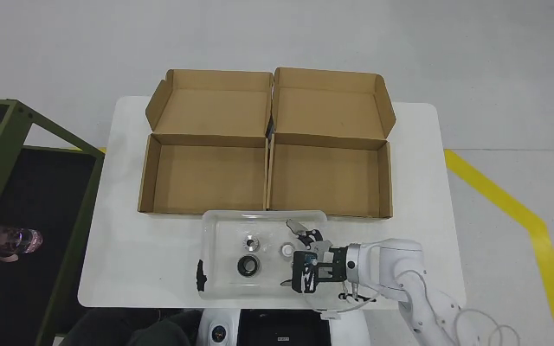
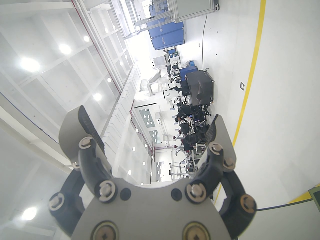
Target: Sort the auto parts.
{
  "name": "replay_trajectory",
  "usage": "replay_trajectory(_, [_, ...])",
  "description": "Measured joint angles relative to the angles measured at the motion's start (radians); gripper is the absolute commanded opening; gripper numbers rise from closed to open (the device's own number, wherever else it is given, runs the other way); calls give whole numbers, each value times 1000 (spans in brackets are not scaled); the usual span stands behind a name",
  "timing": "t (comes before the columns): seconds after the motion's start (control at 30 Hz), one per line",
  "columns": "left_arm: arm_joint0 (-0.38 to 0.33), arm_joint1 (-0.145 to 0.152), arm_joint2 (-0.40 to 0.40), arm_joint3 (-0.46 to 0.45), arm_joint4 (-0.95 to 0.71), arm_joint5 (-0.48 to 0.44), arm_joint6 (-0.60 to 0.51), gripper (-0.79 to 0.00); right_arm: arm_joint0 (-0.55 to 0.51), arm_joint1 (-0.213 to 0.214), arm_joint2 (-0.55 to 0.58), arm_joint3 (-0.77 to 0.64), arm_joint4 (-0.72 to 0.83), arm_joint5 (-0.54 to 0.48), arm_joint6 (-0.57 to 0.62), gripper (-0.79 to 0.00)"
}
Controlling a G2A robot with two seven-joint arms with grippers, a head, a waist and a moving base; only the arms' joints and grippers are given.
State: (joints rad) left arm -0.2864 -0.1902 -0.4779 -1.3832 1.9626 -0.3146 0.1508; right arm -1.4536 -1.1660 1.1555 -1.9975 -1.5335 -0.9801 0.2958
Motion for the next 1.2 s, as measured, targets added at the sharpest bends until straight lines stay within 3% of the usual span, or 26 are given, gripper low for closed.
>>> replay_trajectory(0.43, [0,0,0,0,0,0,0,0,54,2,-45,57,19,57,71,-15])
replay_trajectory(0.5, [0,0,0,0,0,0,0,0,58,3,-50,62,16,62,77,-114])
replay_trajectory(0.53, [0,0,0,0,0,0,0,0,61,4,-54,66,14,65,80,-234])
replay_trajectory(0.6, [0,0,0,0,0,0,0,0,63,5,-58,70,12,67,85,-376])
replay_trajectory(0.9, [0,0,0,0,0,0,0,0,69,11,-74,81,9,76,97,-640])
replay_trajectory(0.97, [0,0,0,0,0,0,0,0,71,12,-76,83,15,75,96,-776])
replay_trajectory(1.2, [0,0,0,0,0,0,0,0,79,17,-78,64,51,56,66,-785])
